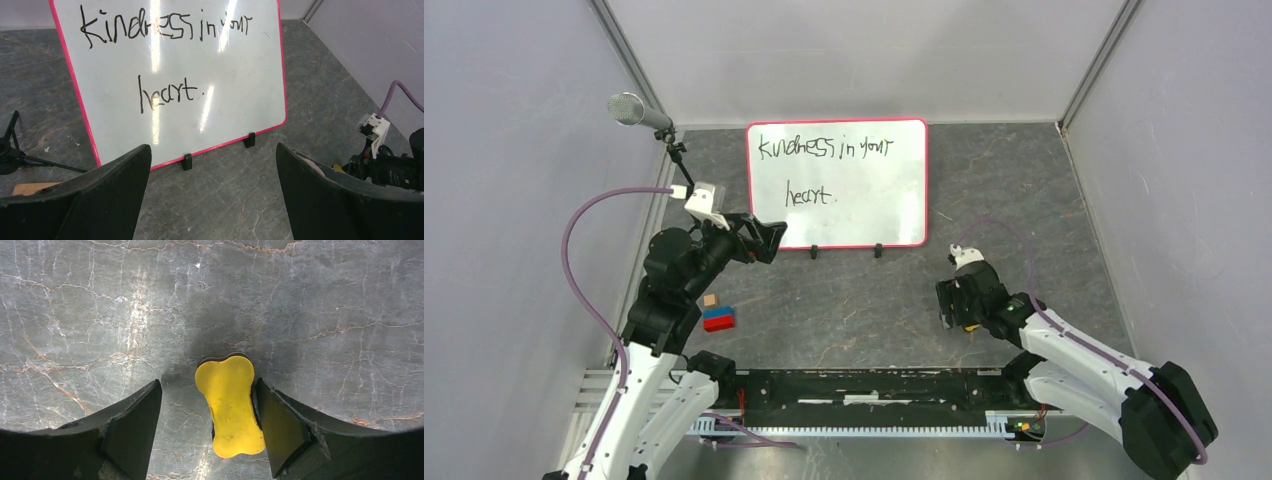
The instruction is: Erase the whiteboard
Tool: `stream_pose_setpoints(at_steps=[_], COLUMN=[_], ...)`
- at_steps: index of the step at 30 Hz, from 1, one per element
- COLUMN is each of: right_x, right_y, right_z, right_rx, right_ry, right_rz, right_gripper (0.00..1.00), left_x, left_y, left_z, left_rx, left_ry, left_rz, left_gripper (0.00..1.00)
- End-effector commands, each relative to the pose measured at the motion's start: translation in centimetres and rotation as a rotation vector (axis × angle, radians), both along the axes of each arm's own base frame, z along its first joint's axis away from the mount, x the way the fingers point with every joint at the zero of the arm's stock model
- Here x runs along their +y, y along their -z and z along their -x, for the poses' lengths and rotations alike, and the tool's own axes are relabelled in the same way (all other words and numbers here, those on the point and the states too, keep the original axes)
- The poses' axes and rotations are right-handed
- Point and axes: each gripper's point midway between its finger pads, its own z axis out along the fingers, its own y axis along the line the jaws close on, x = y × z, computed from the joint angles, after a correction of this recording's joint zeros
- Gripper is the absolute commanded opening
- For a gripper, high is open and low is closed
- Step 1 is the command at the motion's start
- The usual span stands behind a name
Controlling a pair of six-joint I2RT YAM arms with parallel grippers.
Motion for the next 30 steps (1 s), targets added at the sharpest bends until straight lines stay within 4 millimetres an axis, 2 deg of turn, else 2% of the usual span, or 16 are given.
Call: stream_pose_setpoints(at_steps=[1, 9, 14, 18, 22, 26, 30], right_x=[-0.5, 0.0, 0.3, 1.8, 1.3, 2.7, 5.5], right_y=[-0.2, -0.5, 0.0, 0.1, 0.2, -1.3, -4.5], right_z=[0.1, 0.1, 0.0, -0.5, -1.0, -2.3, -5.0], right_rx=[-0.016, -0.048, -0.080, -0.124, -0.137, -0.202, -0.313], right_ry=[0.051, 0.026, 0.026, -0.050, -0.050, -0.091, -0.158], right_rz=[0.059, 0.041, 0.005, -0.050, -0.006, -0.039, -0.107], right_gripper=[0.72, 0.65, 0.53, 0.44, 0.32, 0.23, 0.19], left_x=[-0.8, -1.1, -1.9, -3.3, -4.4, -4.4, -3.8], left_y=[-0.6, -0.3, 0.4, 1.6, 3.0, 4.0, 5.1], left_z=[-0.1, -0.2, -0.3, -0.3, -0.4, -0.8, -1.8], left_rx=[-0.024, -0.004, 0.039, 0.107, 0.174, 0.213, 0.271], left_ry=[0.037, 0.049, 0.076, 0.137, 0.182, 0.168, 0.108], left_rz=[0.021, 0.035, 0.061, 0.091, 0.093, 0.075, 0.051], left_gripper=[1.00, 1.00, 1.00, 1.00, 1.00, 1.00, 1.00])
